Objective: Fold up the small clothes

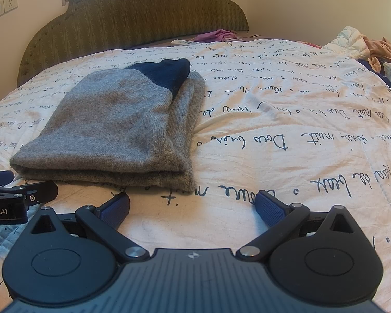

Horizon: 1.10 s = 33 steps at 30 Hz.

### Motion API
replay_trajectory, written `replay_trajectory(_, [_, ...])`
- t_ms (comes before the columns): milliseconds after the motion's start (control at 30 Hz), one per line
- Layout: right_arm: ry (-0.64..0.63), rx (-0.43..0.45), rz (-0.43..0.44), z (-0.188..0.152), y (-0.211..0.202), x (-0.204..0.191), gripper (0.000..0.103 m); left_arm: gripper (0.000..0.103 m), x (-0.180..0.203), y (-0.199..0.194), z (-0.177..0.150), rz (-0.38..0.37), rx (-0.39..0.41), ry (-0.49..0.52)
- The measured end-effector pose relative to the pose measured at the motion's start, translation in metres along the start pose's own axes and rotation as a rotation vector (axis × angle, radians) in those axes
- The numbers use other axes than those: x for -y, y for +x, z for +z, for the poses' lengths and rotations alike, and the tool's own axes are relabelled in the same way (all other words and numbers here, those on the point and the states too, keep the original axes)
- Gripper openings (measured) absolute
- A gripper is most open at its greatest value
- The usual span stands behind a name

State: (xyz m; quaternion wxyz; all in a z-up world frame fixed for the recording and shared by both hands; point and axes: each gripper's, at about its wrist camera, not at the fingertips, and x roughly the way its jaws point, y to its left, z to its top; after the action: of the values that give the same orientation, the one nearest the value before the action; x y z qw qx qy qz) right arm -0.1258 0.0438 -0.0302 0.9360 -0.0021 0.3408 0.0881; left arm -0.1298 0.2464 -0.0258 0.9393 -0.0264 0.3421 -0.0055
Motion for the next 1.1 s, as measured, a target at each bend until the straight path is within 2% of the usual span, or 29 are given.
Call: replay_trajectory(1100, [0.001,-0.002,0.023,-0.0003,-0.0022,0.0042,0.103,0.103,-0.0002,0.0005,-0.0001,0.001,-0.002,0.003])
